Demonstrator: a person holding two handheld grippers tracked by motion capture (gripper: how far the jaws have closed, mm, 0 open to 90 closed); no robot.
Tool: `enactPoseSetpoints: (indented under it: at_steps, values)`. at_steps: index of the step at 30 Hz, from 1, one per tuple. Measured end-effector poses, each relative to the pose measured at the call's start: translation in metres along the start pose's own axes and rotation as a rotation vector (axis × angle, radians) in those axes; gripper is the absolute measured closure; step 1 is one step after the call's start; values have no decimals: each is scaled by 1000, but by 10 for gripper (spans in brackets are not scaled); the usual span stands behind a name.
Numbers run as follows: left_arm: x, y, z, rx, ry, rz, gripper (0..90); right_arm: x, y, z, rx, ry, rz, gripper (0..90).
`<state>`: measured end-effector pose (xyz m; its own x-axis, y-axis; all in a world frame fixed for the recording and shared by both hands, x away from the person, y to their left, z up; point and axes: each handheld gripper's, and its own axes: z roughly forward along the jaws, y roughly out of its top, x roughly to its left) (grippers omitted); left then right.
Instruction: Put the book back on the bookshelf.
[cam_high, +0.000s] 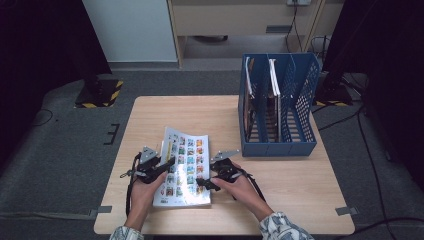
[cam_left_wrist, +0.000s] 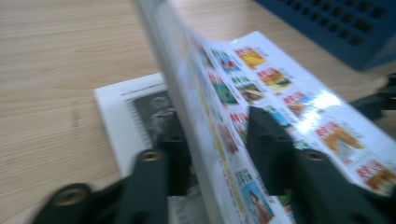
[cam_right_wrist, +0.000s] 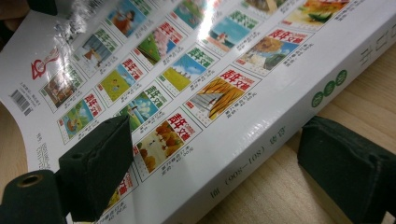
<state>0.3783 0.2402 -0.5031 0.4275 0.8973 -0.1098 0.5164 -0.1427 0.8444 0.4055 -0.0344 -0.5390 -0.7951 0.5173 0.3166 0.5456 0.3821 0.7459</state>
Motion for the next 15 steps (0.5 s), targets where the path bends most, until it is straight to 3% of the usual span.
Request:
enactPoseSetpoints:
  at_steps: [3, 5, 9, 15]
  values:
    - [6, -1, -3, 16, 95, 16, 342, 0, 0, 0, -3, -1, 6, 107]
    - [10, -2, -4, 19, 93, 14, 362, 0, -1, 0, -4, -1, 4, 107]
    - [14, -8, -1, 66, 104, 12, 304, 1, -1, 0, -4, -3, 4, 107]
    - [16, -16, 10, 144, 84, 0, 240, 1, -1, 0, -2, -3, 1, 102]
